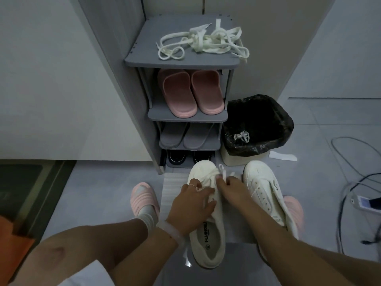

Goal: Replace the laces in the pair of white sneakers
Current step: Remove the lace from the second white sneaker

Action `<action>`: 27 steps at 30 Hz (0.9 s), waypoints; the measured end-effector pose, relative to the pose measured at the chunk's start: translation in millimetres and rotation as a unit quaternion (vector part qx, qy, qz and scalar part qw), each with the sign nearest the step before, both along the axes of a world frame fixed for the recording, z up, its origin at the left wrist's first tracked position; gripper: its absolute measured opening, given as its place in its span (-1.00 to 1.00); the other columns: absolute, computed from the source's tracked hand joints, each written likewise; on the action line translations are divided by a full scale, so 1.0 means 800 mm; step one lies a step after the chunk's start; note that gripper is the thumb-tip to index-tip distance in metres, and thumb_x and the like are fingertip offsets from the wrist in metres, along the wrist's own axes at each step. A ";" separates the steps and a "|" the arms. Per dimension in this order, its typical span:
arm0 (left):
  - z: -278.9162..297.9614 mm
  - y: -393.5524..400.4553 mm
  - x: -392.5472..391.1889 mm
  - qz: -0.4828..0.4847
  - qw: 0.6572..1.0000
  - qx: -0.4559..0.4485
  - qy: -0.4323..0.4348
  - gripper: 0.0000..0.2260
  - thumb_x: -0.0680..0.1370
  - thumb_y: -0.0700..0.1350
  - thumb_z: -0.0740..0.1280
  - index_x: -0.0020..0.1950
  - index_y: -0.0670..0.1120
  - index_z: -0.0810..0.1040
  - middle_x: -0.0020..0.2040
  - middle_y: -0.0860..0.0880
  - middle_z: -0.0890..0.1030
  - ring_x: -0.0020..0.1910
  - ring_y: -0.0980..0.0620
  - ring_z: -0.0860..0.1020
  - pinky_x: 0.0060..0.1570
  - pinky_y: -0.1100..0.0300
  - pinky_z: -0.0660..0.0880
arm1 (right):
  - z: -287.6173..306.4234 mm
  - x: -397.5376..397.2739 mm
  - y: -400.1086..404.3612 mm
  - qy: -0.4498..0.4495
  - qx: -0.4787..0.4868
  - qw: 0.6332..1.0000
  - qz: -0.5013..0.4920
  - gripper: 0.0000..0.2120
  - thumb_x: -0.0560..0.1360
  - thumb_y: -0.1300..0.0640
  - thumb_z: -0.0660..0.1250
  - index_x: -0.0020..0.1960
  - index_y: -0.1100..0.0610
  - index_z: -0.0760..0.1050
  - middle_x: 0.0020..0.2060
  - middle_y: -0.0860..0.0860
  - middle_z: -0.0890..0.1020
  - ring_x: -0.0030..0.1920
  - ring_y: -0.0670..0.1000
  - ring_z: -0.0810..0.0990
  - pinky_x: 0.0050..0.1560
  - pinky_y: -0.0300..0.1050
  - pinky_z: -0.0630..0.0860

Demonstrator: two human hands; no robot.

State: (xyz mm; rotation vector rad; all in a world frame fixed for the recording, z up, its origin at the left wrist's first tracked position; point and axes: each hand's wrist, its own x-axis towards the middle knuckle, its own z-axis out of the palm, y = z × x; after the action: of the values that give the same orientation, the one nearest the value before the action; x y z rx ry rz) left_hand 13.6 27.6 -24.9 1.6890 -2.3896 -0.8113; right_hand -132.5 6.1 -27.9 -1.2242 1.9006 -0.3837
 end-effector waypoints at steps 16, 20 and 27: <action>0.014 -0.004 -0.001 -0.024 0.999 0.037 -0.031 -0.67 0.57 0.12 0.15 0.32 0.14 0.42 0.31 0.00 0.31 0.20 -0.05 0.38 0.14 0.10 0.39 | 0.172 -0.047 -0.080 -0.254 -0.325 0.901 -0.136 -0.78 0.59 0.11 0.18 -0.19 0.03 0.50 -0.36 -0.13 0.61 -0.27 -0.17 0.60 -0.13 -0.28 0.55; 0.017 -0.023 -0.003 0.058 0.998 -0.015 0.010 -0.72 0.59 -0.02 0.14 0.28 0.00 0.44 0.10 -0.05 0.52 0.09 -0.04 0.49 0.03 0.13 0.41 | 0.126 -0.039 -0.046 -0.166 -0.176 0.968 -0.069 -0.88 0.55 0.19 0.24 -0.11 0.19 0.51 -0.16 0.16 0.63 -0.11 0.13 0.62 0.01 0.05 0.58; -0.001 -0.034 -0.022 0.113 0.993 -0.044 0.008 -0.79 0.54 -0.13 0.22 0.12 -0.18 0.49 0.15 -0.11 0.45 0.13 -0.05 0.42 0.05 0.16 0.38 | 0.032 -0.002 0.027 -0.018 -0.093 0.992 0.085 -0.81 0.51 0.22 0.27 -0.25 0.13 0.34 -0.37 -0.04 0.43 -0.33 -0.06 0.39 -0.37 -0.37 0.30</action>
State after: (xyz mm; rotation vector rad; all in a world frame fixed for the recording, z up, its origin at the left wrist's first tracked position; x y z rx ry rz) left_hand -4.1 0.2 -25.9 1.8633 -2.1383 -0.6708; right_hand -134.2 27.8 -2.2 -1.4806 1.7448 -0.4967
